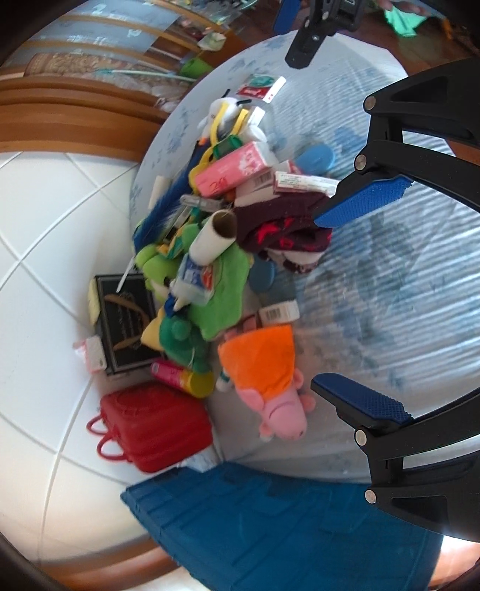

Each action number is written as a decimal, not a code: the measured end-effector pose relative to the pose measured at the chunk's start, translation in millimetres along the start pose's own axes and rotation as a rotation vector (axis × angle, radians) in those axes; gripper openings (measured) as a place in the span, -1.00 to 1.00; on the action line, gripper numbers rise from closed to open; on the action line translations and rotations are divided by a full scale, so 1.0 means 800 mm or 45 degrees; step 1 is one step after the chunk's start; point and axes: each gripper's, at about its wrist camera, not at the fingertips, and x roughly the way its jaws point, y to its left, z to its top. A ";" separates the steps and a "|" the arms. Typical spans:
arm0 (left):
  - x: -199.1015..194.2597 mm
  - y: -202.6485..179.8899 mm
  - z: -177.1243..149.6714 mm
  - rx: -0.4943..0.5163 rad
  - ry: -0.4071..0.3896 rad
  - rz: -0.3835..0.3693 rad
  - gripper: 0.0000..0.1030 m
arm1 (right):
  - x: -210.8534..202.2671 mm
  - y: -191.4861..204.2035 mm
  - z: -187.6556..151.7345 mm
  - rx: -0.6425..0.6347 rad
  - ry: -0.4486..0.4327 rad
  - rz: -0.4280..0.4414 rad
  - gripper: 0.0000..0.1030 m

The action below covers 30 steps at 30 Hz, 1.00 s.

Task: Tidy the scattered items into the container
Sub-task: 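Grasp the dark maroon sock with left tool while right tool grasps pink medicine box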

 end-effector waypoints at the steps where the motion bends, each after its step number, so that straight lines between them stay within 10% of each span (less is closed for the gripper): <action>1: 0.009 -0.004 0.000 0.015 0.009 -0.008 0.60 | 0.007 0.002 -0.001 -0.003 0.014 -0.001 0.88; 4: 0.039 -0.016 -0.001 0.059 0.046 -0.023 0.59 | 0.029 0.010 -0.002 -0.008 0.051 -0.019 0.86; 10: 0.082 -0.037 -0.007 0.101 0.106 -0.075 0.59 | 0.078 0.015 -0.021 0.008 0.156 -0.005 0.20; 18: 0.139 -0.089 0.020 0.088 0.147 -0.099 0.59 | 0.122 -0.003 -0.021 0.004 0.259 0.038 0.20; 21: 0.180 -0.098 0.014 0.108 0.230 -0.069 -0.49 | 0.138 -0.004 -0.022 -0.005 0.288 0.066 0.20; 30: 0.171 -0.052 -0.014 0.065 0.237 0.000 -0.55 | 0.184 0.038 -0.020 -0.074 0.349 0.214 0.20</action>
